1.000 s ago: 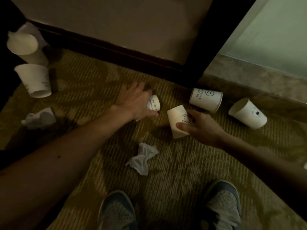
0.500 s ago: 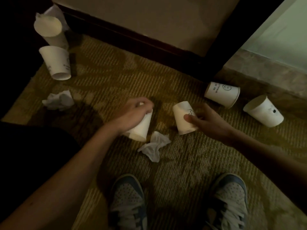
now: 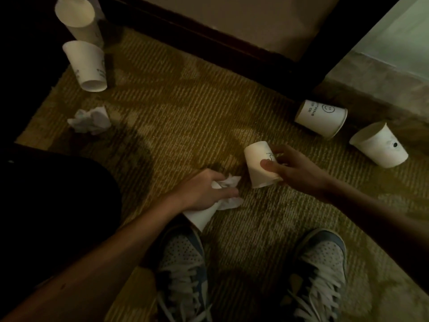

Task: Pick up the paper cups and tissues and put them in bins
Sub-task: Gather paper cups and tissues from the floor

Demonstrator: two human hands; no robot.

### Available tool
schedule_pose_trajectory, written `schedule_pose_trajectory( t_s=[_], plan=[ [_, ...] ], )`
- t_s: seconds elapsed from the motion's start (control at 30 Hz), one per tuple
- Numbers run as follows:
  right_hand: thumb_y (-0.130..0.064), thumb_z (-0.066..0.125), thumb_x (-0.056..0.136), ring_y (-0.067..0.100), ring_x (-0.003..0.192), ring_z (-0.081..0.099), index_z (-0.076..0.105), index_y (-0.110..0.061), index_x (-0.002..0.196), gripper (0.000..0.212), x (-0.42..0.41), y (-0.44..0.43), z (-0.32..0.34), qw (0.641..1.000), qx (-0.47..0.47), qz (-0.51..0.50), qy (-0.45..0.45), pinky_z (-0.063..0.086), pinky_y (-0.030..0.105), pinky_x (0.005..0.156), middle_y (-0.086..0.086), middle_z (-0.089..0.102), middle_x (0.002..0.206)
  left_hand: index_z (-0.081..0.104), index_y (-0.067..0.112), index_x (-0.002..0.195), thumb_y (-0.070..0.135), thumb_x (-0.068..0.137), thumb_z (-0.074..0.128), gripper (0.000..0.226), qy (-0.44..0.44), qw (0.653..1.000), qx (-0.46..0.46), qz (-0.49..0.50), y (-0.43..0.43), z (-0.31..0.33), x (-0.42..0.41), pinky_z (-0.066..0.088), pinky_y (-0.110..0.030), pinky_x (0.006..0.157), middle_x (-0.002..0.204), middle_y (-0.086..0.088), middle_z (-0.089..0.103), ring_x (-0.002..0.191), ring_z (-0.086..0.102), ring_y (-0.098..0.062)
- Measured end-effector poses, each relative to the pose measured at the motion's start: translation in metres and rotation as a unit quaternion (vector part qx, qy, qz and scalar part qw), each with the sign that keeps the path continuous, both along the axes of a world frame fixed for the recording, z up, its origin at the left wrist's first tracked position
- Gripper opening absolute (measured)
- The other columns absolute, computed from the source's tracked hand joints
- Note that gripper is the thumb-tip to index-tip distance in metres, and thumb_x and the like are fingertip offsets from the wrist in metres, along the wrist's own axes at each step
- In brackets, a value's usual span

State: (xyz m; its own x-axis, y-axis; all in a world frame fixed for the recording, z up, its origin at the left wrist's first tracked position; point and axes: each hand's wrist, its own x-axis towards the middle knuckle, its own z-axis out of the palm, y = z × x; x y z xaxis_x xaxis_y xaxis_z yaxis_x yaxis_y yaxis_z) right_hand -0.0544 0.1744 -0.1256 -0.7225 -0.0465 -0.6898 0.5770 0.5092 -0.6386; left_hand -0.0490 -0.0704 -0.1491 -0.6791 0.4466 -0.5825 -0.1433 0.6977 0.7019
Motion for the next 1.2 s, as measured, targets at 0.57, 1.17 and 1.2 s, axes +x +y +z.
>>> schedule_pose_trajectory(
  t_s=[0.57, 1.17, 1.2],
  plan=[
    [-0.055, 0.063, 0.072, 0.008, 0.081, 0.072, 0.05, -0.031, 0.108, 0.046, -0.036, -0.04, 0.106, 0.97, -0.173, -0.057, 0.161, 0.059, 0.027, 0.061, -0.02, 0.071, 0.088, 0.07, 0.022, 0.081, 0.067, 0.074, 0.069, 0.045, 0.062, 0.933, 0.127, 0.332, 0.008, 0.127, -0.057, 0.049, -0.023, 0.057, 0.079, 0.009, 0.071, 0.069, 0.068, -0.005],
    [-0.043, 0.077, 0.078, 0.012, 0.089, 0.065, 0.045, -0.04, 0.108, 0.044, -0.055, -0.312, 0.29, 0.859, -0.113, 0.395, 0.304, 0.058, 0.038, 0.077, -0.008, 0.062, 0.099, 0.06, 0.014, 0.078, 0.059, 0.085, 0.048, 0.047, 0.345, 0.845, 0.017, 0.409, -0.247, 0.284, 0.054, 0.04, -0.014, 0.055, 0.065, 0.013, 0.052, 0.059, 0.051, -0.002],
    [-0.043, 0.076, 0.079, 0.015, 0.092, 0.064, 0.043, -0.04, 0.111, 0.046, -0.052, -0.325, 0.282, 0.857, -0.106, 0.399, 0.308, 0.057, 0.042, 0.08, -0.006, 0.062, 0.102, 0.059, 0.014, 0.078, 0.061, 0.085, 0.048, 0.049, 0.338, 0.842, 0.006, 0.421, -0.257, 0.273, 0.057, 0.04, -0.016, 0.056, 0.064, 0.013, 0.051, 0.059, 0.05, -0.002]
  ],
)
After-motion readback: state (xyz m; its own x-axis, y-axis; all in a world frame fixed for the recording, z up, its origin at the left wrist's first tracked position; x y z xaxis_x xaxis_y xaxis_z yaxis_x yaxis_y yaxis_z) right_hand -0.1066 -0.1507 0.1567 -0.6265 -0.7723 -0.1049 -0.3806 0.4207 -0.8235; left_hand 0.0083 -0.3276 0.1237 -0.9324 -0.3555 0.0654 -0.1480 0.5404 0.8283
